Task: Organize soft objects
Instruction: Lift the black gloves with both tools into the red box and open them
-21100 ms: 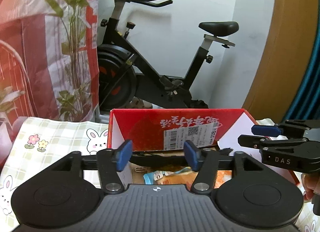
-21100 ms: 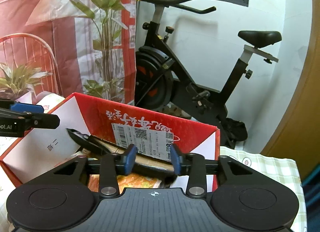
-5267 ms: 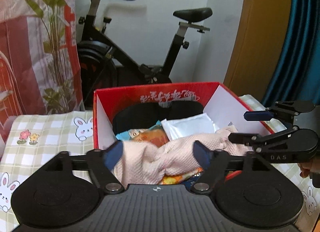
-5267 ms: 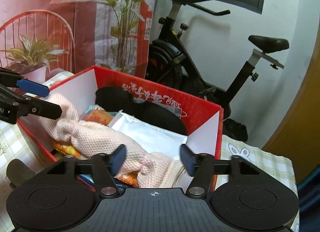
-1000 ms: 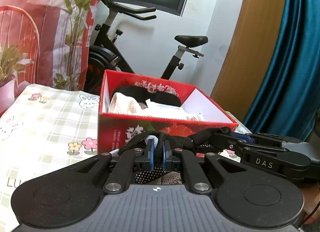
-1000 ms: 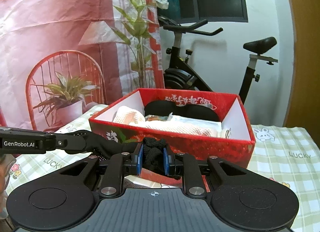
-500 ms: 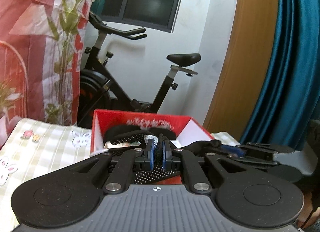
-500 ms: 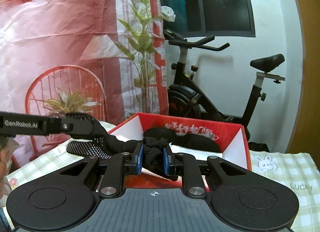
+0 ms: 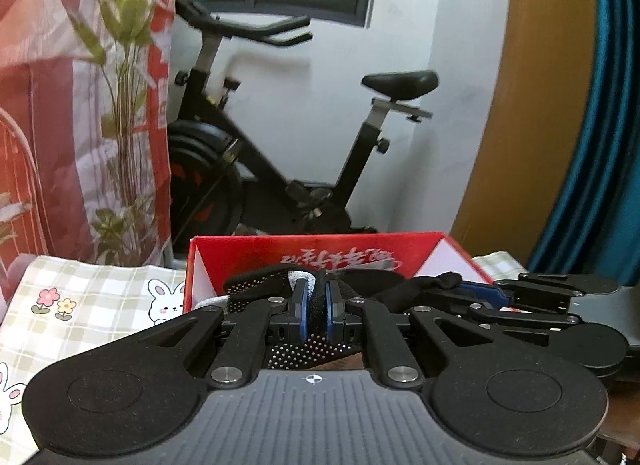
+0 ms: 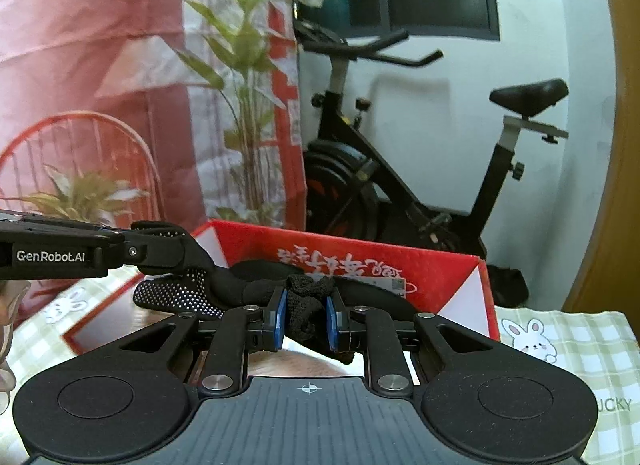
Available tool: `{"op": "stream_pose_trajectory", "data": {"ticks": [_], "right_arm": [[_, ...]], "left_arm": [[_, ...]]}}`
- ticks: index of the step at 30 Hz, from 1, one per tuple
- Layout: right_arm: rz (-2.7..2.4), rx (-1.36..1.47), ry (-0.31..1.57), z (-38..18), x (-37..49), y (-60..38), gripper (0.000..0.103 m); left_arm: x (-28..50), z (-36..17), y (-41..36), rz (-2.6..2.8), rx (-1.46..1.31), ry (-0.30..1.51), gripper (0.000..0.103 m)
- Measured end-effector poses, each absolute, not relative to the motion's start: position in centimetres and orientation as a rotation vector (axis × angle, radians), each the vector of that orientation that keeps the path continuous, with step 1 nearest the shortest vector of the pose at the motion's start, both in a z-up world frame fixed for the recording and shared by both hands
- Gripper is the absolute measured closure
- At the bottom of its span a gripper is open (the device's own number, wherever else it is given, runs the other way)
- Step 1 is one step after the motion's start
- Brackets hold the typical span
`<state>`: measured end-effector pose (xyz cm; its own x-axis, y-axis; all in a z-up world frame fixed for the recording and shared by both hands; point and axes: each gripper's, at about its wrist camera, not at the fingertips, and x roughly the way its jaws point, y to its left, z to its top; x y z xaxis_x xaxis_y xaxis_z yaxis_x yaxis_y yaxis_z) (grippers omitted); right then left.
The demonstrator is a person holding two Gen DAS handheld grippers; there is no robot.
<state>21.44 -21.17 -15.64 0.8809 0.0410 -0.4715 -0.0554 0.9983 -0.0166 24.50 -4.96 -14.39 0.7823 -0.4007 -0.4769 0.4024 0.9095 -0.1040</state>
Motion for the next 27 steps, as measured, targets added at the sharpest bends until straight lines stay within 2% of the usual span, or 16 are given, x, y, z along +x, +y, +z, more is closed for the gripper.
{"op": "stream_pose_trajectory", "data": {"ticks": [2,4,5,6,7,8,9,11,13,15,17,22,24,27], "right_arm": [[0.037,-0.014,0.519,-16.1,22.5,-21.4,0.085],[0.019,-0.010,0.544,-16.6,23.3,-21.6,0.084],[0.009,-0.014,0.561,-16.8,23.6,-21.6,0.084],[-0.004,-0.020,0.572,-17.1,23.8,-21.7,0.083],[-0.022,-0.025,0.582,-17.3,23.9,-21.8,0.079],[-0.040,-0.024,0.591,-17.5,24.0,-21.9,0.076],[-0.055,-0.019,0.595,-17.7,24.0,-22.0,0.072],[-0.071,-0.012,0.600,-17.9,23.9,-22.2,0.070],[-0.088,-0.014,0.601,-17.8,23.6,-22.4,0.049],[-0.093,-0.010,0.590,-17.6,23.1,-22.6,0.036],[-0.098,-0.006,0.582,-17.3,22.5,-22.7,0.031],[-0.091,0.020,0.565,-16.6,20.6,-22.9,0.002],[-0.089,0.038,0.553,-16.3,19.6,-22.9,0.000],[-0.082,0.097,0.554,-15.9,18.3,-23.4,0.000]], "left_arm": [[25.5,-14.7,-5.0,-0.431,0.007,0.532,0.093],[26.1,-14.9,-5.0,-0.429,0.005,0.545,0.088],[26.2,-15.0,-5.0,-0.432,0.009,0.548,0.076],[26.3,-15.1,-5.0,-0.430,0.013,0.549,0.058],[26.3,-15.2,-4.9,-0.426,0.014,0.548,0.051],[26.1,-15.3,-4.8,-0.424,0.016,0.545,0.045],[26.2,-15.4,-4.8,-0.423,0.020,0.546,0.044],[26.0,-15.4,-4.6,-0.419,0.028,0.557,0.040],[25.8,-15.4,-4.5,-0.415,0.027,0.561,0.032],[25.4,-15.2,-4.3,-0.410,0.027,0.560,0.020],[24.8,-15.0,-4.0,-0.411,0.029,0.555,0.014],[23.3,-14.4,-3.7,-0.389,0.050,0.555,0.004],[22.6,-14.2,-3.4,-0.382,0.051,0.556,0.000],[21.8,-13.9,-3.1,-0.369,0.054,0.565,0.000]]}}
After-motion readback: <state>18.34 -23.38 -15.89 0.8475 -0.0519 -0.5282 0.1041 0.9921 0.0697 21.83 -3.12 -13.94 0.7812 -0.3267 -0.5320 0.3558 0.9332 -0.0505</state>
